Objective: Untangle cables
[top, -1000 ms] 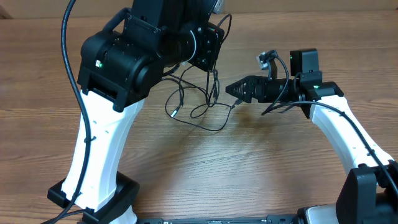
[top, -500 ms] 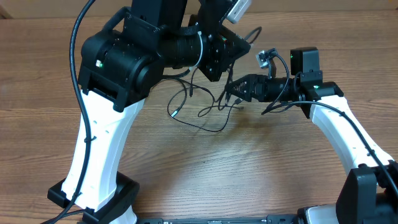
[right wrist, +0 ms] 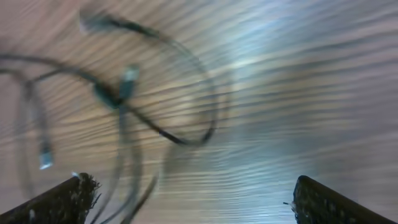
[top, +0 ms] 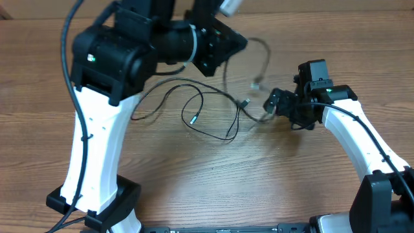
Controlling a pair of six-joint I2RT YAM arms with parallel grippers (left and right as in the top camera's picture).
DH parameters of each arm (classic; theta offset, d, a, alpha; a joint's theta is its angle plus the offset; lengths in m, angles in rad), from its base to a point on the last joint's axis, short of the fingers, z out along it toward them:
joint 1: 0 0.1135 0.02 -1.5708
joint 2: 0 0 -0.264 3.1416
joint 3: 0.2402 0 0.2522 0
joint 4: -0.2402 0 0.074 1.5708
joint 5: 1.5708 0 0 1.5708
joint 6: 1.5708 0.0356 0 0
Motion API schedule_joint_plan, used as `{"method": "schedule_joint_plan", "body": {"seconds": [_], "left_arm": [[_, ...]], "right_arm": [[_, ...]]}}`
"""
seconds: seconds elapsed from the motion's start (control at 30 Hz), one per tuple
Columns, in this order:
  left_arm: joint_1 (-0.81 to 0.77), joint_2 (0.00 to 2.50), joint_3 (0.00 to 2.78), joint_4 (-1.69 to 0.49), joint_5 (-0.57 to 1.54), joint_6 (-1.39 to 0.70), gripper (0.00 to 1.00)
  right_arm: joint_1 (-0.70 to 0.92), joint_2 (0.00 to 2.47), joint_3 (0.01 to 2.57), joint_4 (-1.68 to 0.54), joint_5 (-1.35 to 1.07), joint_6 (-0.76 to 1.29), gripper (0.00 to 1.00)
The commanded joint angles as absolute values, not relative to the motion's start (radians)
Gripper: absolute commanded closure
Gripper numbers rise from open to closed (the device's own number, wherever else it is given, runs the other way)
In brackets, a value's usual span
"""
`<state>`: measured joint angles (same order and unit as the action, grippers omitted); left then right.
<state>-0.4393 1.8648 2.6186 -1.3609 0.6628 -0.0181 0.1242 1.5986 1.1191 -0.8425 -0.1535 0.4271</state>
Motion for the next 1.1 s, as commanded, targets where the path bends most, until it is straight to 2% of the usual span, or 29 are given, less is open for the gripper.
{"method": "schedule_joint_plan", "body": {"seconds": [0.0,0.2,0.37,0.5,0.77,1.07], "left_arm": [[-0.371,1.845,2.628,-1.356,0.688,0.004,0.96],[-0.242,1.819,2.628,-1.364,0.686,0.001,0.96],[-0.152,1.817,2.627,-1.395,0.574,-0.009,0.96],[-0.085,1.817,2.627,-1.433,0.368,-0.051,0.96],[0.029,1.818,2.627,-1.533,-0.191,-0.226,0.96],[0.308,1.817,2.627,-1.469,-0.355,-0.395,0.96]], "right_arm": [[0.122,1.609,1.119,-0.855,0.007,0.449,0.00],[0.122,1.613,1.119,-0.859,0.007,0.450,0.00],[0.122,1.613,1.119,-0.865,0.006,0.449,0.00],[0.122,1.613,1.119,-0.870,0.007,0.449,0.00],[0.122,1.613,1.119,-0.870,0.006,0.449,0.00],[0.122,1.613,1.119,-0.870,0.006,0.449,0.00]]}}
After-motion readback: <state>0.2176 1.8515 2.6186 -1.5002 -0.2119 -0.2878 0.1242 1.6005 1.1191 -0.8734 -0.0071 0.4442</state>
